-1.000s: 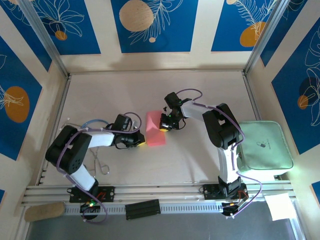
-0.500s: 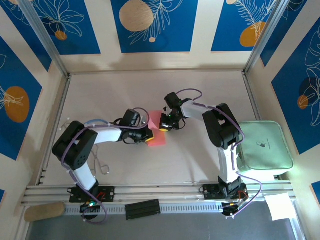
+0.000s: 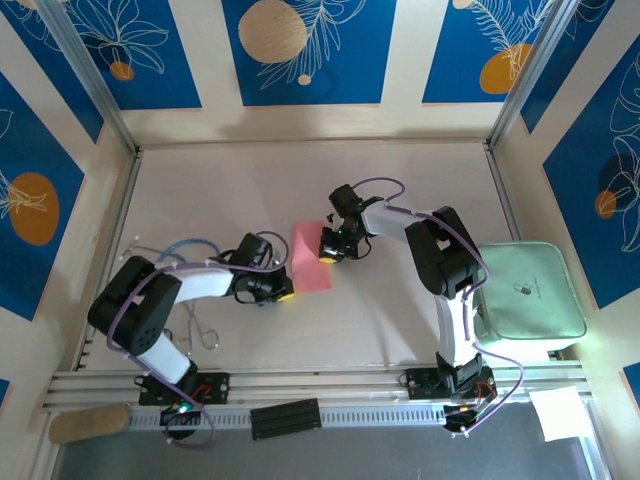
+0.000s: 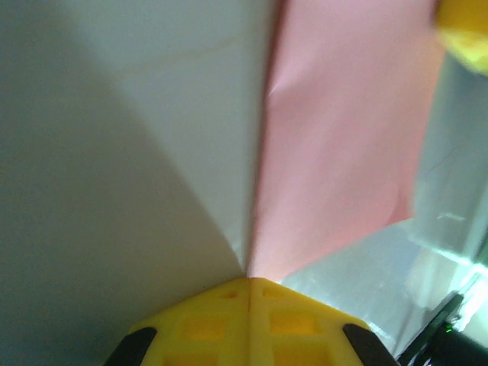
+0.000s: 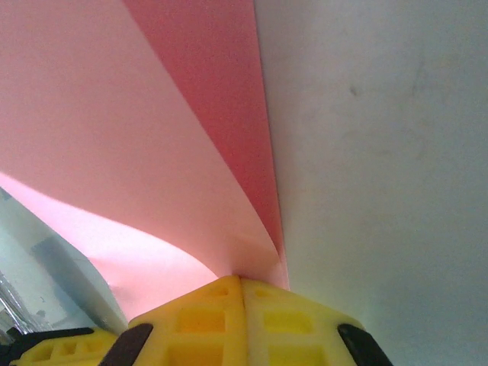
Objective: Fold a paper plane with a square sheet of paper (pick it up from the middle)
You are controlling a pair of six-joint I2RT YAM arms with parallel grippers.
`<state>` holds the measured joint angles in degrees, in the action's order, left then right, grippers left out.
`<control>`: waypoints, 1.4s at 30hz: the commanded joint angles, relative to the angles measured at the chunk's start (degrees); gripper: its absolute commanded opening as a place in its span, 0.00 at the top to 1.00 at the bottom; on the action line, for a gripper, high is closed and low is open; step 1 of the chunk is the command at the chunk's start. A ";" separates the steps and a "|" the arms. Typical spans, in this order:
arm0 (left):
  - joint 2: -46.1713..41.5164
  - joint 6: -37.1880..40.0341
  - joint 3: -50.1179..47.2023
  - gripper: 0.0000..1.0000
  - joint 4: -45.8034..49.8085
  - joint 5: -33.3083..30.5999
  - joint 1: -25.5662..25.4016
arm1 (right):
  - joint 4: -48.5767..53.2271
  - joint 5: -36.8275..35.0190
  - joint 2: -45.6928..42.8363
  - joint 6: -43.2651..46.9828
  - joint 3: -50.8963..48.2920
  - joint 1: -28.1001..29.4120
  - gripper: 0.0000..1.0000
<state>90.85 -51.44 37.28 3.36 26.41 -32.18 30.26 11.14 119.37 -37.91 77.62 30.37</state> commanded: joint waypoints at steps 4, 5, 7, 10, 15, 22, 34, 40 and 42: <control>-6.03 4.26 5.68 0.94 12.59 -2.11 0.00 | 9.03 -18.45 11.37 0.12 -6.35 -0.66 0.95; -6.28 4.88 7.51 0.94 11.97 -2.52 0.33 | 9.03 -18.52 11.41 0.07 -6.35 -0.63 0.95; -5.54 6.26 10.99 0.95 10.52 -3.88 1.11 | 9.11 -18.48 11.52 0.16 -6.24 -0.61 0.95; -1.21 7.13 15.46 0.95 7.02 -4.91 2.18 | 9.20 -18.51 11.72 0.16 -5.92 -0.49 0.95; 8.67 6.51 20.94 0.96 2.41 -4.51 3.31 | 10.00 -18.78 11.67 0.56 -5.38 -0.20 0.95; 15.99 6.06 22.59 0.96 -0.43 -2.37 3.60 | 10.43 -19.21 11.66 0.73 -5.34 -0.20 0.95; 17.02 6.79 12.99 0.96 -3.51 -3.47 9.96 | 11.56 -22.40 12.11 1.24 -6.05 -0.42 0.95; 10.78 7.62 11.10 0.96 -3.56 -1.26 12.33 | 11.83 -23.18 12.11 1.48 -5.91 -0.49 0.95; 9.82 4.13 10.43 0.95 -10.40 4.51 11.70 | 11.84 -23.01 12.02 1.52 -5.82 -0.44 0.95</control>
<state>102.89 -45.84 48.75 -3.86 27.90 -20.73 30.94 10.68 119.63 -37.45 78.06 30.41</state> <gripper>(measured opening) 0.052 0.055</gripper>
